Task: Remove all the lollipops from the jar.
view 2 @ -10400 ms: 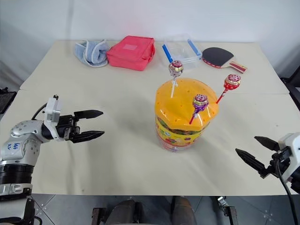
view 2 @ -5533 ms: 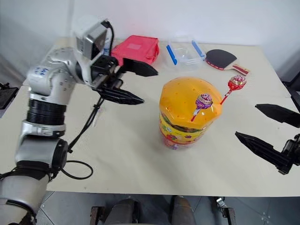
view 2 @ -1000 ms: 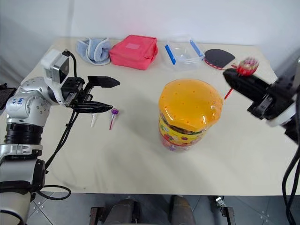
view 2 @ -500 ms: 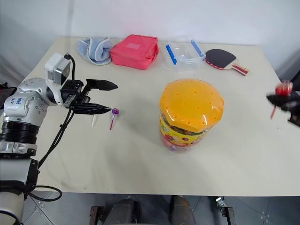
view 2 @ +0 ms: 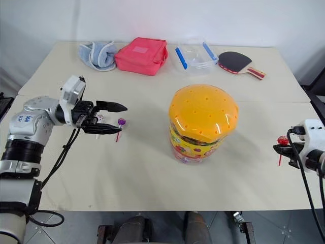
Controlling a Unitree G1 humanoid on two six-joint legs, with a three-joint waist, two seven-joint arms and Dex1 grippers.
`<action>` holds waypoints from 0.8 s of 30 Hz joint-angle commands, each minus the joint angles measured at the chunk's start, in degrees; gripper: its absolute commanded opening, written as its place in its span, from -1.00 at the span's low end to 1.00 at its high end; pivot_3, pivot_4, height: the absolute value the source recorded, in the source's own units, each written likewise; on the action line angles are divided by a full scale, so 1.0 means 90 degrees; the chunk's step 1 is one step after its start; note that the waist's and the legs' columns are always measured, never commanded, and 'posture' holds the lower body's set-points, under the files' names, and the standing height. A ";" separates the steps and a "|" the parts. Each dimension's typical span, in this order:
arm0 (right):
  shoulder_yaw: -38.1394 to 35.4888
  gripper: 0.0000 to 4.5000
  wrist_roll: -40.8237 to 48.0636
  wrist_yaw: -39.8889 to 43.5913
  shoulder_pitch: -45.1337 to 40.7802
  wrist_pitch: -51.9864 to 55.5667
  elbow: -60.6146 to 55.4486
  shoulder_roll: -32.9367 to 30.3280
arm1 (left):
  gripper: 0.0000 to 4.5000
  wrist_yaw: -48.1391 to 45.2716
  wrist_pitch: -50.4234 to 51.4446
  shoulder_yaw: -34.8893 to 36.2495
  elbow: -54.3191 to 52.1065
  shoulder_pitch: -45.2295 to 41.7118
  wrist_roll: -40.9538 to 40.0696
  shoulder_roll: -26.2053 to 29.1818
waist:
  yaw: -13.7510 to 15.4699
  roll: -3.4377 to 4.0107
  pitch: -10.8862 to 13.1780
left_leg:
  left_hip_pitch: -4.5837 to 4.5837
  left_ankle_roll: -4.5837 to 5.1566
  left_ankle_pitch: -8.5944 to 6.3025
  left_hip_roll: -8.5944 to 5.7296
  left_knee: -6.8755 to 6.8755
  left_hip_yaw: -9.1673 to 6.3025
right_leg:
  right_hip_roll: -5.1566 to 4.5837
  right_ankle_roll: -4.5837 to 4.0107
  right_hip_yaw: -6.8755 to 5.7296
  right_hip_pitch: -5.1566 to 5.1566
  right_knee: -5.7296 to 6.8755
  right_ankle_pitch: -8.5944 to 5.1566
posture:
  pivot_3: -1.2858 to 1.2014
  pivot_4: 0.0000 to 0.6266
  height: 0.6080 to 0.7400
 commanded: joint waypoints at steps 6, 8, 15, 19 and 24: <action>-0.0263 0.00 -0.0570 0.0179 -0.0071 -0.0206 0.0087 0.0258 | 1.00 0.0158 0.0152 0.0580 -0.0452 0.0137 -0.0101 -0.0064 | 0.0048 0.0001 -0.0001 | 0.0000 -0.0001 0.0000 0.0000 0.0000 0.0000 | 0.0000 0.0000 0.0000 0.0000 0.0000 0.0000 | 0.03 -0.52 1.00; -0.0510 0.29 -0.0514 0.0210 0.0028 -0.0127 -0.0127 0.0277 | 1.00 0.0158 0.0186 0.0665 -0.0436 0.0149 -0.0126 -0.0091 | 0.0062 0.0001 -0.0001 | 0.0000 -0.0001 0.0000 0.0000 0.0000 0.0000 | 0.0000 0.0000 0.0000 0.0000 0.0000 0.0000 | 0.03 -0.52 1.00; -0.2098 0.99 0.0173 0.0707 0.0749 -0.0055 -0.2030 0.0562 | 1.00 0.0055 0.0160 0.0883 -0.0242 0.0132 -0.0104 -0.0135 | 0.0081 0.0002 -0.0001 | 0.0000 -0.0001 0.0000 0.0000 -0.0002 -0.0001 | 0.0000 0.0000 -0.0001 0.0001 0.0000 0.0000 | 0.03 -0.52 1.00; -0.2827 0.99 0.0520 0.1525 0.1422 -0.0631 -0.3280 0.0876 | 1.00 0.0082 0.0090 0.1109 -0.0031 0.0143 -0.0131 -0.0165 | 0.0084 0.0002 -0.0001 | 0.0001 -0.0001 0.0000 0.0000 -0.0008 -0.0004 | 0.0003 0.0000 -0.0002 0.0001 -0.0002 0.0000 | 0.03 -0.52 1.00; -0.2495 0.99 0.0073 0.2286 0.1897 -0.1703 -0.3554 0.1023 | 1.00 0.0152 0.0084 0.1339 0.0177 0.0284 -0.0023 -0.0013 | 0.0067 -0.0001 -0.0002 | 0.0010 0.0000 -0.0001 -0.0002 -0.0007 -0.0004 | 0.0001 0.0003 -0.0001 0.0014 -0.0008 0.0002 | 0.03 -0.52 1.00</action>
